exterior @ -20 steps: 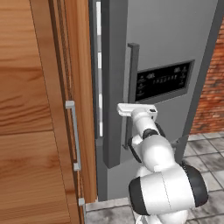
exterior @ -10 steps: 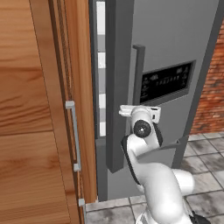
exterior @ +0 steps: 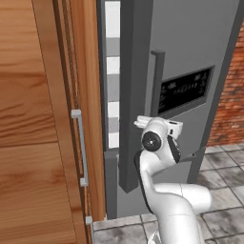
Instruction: Retrieve the steak from the fridge and place it on the saucepan with marinade on the stove.
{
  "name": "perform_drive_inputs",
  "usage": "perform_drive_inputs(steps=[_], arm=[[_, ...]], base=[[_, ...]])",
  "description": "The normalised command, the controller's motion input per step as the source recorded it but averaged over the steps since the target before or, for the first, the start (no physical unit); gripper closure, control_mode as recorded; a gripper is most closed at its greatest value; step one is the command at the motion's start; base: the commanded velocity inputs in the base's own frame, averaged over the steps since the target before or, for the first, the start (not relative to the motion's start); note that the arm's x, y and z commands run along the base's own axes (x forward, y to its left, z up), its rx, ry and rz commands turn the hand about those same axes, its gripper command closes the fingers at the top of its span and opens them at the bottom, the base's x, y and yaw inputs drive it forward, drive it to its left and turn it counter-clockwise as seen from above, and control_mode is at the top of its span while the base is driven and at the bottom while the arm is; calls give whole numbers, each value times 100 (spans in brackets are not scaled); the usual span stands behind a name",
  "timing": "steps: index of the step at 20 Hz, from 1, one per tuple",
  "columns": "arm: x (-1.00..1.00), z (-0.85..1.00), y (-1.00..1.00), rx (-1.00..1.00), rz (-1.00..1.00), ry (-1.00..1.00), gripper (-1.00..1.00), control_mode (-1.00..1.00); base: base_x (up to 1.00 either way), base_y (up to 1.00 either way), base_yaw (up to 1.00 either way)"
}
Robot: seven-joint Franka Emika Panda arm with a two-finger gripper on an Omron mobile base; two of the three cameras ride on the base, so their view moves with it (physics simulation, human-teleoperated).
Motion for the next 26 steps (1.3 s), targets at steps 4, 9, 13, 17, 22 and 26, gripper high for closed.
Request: perform_drive_inputs(steps=[4, 9, 13, 17, 22, 26], arm=[[5, 0, -5, 0, -3, 3, 100, -100], [-66, 56, -1, 5, -2, 4, -100, -100], [-100, 100, 0, 10, -11, 21, -100, -100], [-100, 100, 0, 10, -10, 33, -100, -100], [-100, 100, 0, 6, -8, 37, -100, -100], [-100, 100, 32, 0, -1, 26, -100, -100]], base=[[0, 0, 0], [0, 0, 0], [0, 0, 0], [0, 0, 0], [0, 0, 0], [0, 0, 0]])
